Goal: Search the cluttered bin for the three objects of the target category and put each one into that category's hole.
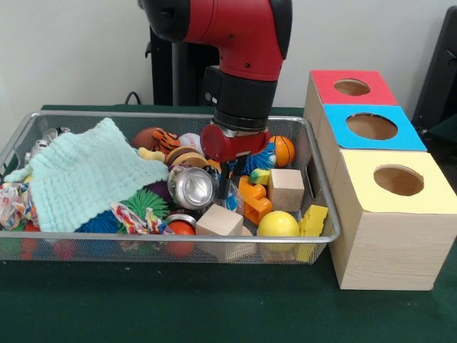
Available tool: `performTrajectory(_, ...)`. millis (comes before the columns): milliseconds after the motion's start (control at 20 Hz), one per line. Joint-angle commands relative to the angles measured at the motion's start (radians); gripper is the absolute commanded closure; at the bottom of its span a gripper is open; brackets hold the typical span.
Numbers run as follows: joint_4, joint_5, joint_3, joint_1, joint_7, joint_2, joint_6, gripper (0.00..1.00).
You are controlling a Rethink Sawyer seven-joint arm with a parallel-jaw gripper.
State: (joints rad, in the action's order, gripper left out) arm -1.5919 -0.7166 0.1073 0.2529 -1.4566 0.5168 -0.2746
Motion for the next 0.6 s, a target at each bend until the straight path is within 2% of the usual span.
performTrajectory(50,-0.037,0.053,-0.094,-0.03,-0.286,-0.014,0.088,1.0)
performTrajectory(300,-0.057,0.097,-0.101,-0.034,-0.265,-0.011,0.099,1.0)
performTrajectory(400,-0.097,0.118,-0.094,-0.022,-0.255,0.029,0.091,1.0)
performTrajectory(600,-0.202,0.172,-0.029,0.039,-0.193,0.149,0.019,1.0)
